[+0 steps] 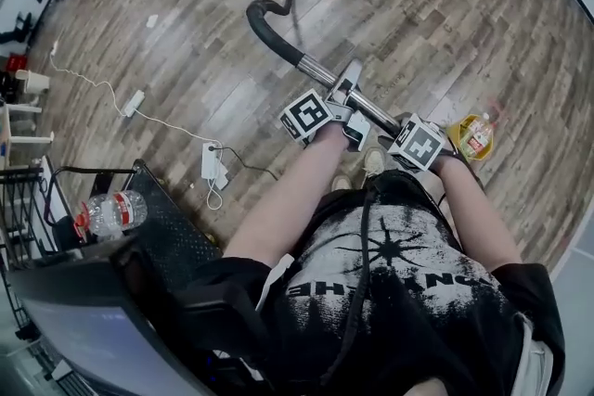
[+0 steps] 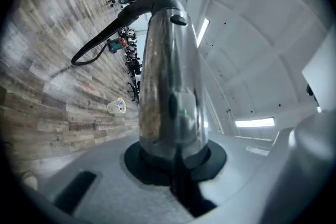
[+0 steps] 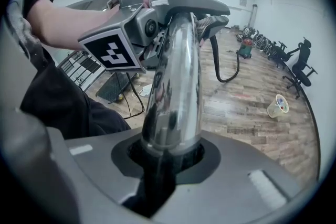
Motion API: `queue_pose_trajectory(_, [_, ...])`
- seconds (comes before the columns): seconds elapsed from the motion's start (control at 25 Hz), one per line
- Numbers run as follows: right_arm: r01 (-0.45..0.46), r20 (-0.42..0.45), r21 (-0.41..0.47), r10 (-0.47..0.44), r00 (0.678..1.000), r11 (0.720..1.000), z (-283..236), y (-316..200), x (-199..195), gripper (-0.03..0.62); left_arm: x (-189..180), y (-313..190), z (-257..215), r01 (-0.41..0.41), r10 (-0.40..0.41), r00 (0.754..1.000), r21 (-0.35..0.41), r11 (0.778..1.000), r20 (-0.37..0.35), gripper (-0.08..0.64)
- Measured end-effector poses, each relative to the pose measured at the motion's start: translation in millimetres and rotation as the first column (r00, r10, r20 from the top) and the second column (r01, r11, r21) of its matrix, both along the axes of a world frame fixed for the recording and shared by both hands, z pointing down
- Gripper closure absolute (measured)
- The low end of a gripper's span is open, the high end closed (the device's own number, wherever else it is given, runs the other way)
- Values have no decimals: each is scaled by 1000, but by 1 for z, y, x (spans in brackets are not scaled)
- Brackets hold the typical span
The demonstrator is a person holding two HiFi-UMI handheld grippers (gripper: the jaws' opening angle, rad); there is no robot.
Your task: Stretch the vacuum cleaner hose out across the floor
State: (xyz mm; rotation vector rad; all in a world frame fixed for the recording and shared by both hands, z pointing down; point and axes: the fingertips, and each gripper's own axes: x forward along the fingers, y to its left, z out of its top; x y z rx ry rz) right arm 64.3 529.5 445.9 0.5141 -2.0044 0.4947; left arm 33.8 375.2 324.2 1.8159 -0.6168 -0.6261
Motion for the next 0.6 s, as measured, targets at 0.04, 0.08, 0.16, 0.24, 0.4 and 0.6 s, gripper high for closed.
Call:
queue_pose_trajectory(0.04, [-6, -8, -6, 6, 1000, 1000, 2, 8, -3, 497, -3, 7, 4, -5, 5, 1000, -7, 1000, -6, 517])
queue_pose_trajectory(0.08, [-13, -16, -12, 13, 1000, 1000, 5, 17, -5, 495, -5, 15, 8, -11, 11, 1000, -14, 1000, -12, 517])
queue_pose_trajectory(0.16, [-29, -32, -20, 29, 999, 999, 11, 34, -7, 497, -7, 30, 16, -25, 25, 999, -25, 999, -24, 517])
queue_pose_trajectory(0.24, [-46, -46, -25, 44, 998, 999, 17, 49, -9, 497, -7, 44, 25, -39, 38, 999, -33, 999, -35, 517])
queue_pose_trajectory(0.4, [-64, -56, -39, 62, 996, 997, 25, 74, -15, 497, -12, 67, 35, -56, 54, 997, -48, 997, -47, 517])
queue_pose_trajectory(0.6, [-72, -57, -33, 70, 996, 997, 18, 84, -14, 497, -10, 77, 27, -63, 61, 997, -48, 997, -46, 517])
